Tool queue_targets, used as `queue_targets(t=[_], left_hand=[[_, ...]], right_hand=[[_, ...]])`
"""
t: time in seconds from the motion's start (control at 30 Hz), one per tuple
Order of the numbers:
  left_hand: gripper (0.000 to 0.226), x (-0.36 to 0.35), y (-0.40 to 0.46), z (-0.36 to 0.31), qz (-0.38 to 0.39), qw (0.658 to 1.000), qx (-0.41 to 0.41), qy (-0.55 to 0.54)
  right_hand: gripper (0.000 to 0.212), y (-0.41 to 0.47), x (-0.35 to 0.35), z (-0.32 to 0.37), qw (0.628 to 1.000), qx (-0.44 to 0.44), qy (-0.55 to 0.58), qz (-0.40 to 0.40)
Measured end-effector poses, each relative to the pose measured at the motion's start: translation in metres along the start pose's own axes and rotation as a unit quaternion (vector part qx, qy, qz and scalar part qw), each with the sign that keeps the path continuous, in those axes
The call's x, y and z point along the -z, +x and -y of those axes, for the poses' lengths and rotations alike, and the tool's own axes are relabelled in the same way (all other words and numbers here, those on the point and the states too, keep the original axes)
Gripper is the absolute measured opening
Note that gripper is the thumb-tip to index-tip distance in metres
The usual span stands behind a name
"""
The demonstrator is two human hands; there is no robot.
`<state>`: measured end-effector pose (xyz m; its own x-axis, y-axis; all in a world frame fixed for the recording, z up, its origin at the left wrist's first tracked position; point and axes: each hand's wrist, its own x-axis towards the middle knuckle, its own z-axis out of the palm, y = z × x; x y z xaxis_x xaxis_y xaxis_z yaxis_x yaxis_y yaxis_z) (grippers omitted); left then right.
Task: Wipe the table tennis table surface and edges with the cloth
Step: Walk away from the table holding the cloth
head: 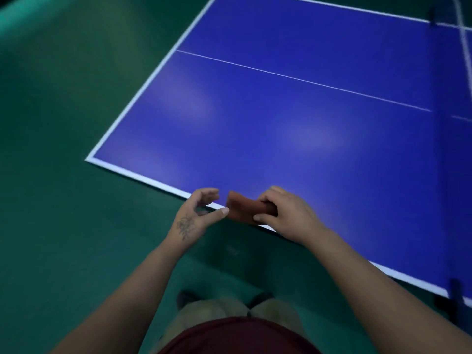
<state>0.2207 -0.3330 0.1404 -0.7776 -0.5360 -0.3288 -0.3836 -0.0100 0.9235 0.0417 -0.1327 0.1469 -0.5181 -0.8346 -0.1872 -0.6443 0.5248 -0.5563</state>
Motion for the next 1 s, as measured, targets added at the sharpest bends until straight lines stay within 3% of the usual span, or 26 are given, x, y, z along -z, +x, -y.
queue_targets(t=[0.17,0.3,0.67,0.8,1.0], left_hand=[[0.078,0.113,-0.031,0.031,-0.119,0.989,0.010,0.085],[0.080,0.203,-0.062,0.056,-0.184,0.978,0.008,0.099],[0.095,0.424,-0.097,0.106,-0.233,0.966,0.028,0.106],[0.093,0.473,-0.082,0.115,-0.258,0.960,0.029,0.108],[0.109,0.542,-0.028,0.119,-0.272,0.952,0.029,0.135]], right_hand=[[0.024,0.061,-0.029,0.089,0.997,0.055,-0.056,0.025],[0.023,0.102,-0.067,0.174,0.992,0.102,-0.067,0.036],[0.022,0.196,-0.180,0.360,0.990,0.131,-0.033,0.035],[0.021,0.234,-0.202,0.403,0.987,0.148,-0.030,0.053],[0.023,0.326,-0.225,0.446,0.982,0.172,-0.034,0.071]])
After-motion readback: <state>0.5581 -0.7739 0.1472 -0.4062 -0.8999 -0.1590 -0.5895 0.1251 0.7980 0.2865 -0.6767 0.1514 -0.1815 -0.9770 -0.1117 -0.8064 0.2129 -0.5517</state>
